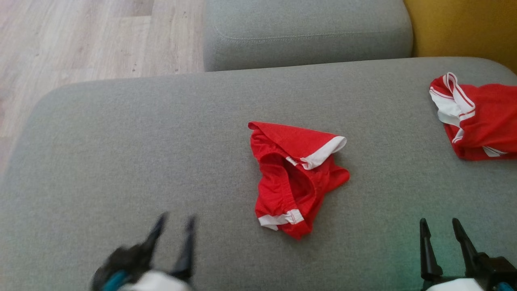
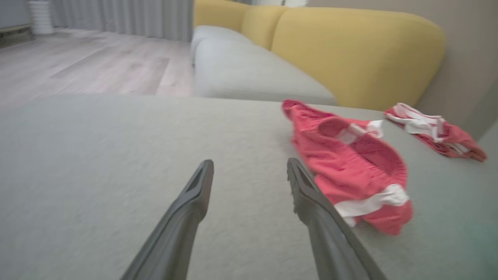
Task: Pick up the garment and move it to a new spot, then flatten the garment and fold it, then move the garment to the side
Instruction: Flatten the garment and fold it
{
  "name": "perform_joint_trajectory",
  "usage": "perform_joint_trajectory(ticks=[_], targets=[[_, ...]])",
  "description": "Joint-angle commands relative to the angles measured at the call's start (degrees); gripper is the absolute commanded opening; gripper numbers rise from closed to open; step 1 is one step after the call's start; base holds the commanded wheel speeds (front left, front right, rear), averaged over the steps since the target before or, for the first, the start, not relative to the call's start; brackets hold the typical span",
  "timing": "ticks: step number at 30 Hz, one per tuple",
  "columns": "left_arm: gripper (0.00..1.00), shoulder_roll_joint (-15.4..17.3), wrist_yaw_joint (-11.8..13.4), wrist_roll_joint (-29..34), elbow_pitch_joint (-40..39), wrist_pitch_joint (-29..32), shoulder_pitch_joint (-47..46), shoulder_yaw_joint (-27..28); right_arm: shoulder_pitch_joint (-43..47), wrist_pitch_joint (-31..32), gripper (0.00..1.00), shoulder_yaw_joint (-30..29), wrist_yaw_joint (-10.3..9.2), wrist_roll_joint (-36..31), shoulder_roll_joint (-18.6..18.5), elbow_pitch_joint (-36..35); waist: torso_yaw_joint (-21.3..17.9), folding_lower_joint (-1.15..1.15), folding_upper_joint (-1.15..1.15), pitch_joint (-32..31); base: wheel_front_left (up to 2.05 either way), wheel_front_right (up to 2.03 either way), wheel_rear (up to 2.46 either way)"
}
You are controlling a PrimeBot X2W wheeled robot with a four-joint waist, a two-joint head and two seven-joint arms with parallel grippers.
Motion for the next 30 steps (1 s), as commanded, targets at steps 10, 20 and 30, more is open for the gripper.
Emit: perform_joint_trajectory(ticks=[10, 20, 30], targets=[[1.00, 1.01, -3.28, 4.09, -0.88, 15.09, -22.77, -24.15, -3.92, -0.78, 1.00, 3.41, -0.04, 0.64, -0.52, -1.20, -3.35, 0.00, 0.00, 0.93, 0.00, 0.00, 0.00], [1.00, 4.55, -3.32, -3.44, 11.04, 23.38, -37.41, -42.82, -4.68, -0.78, 1.00, 4.56, -0.04, 1.86, -0.52, -0.16, -7.74, 0.00, 0.00, 2.78, 0.00, 0.00, 0.00], [1.00, 6.12, -3.32, -4.90, 19.76, 26.91, -41.16, -45.04, -4.71, -0.78, 1.00, 3.87, -0.04, 2.10, -0.52, 0.09, -8.68, 0.00, 0.00, 3.51, 0.00, 0.00, 0.00]])
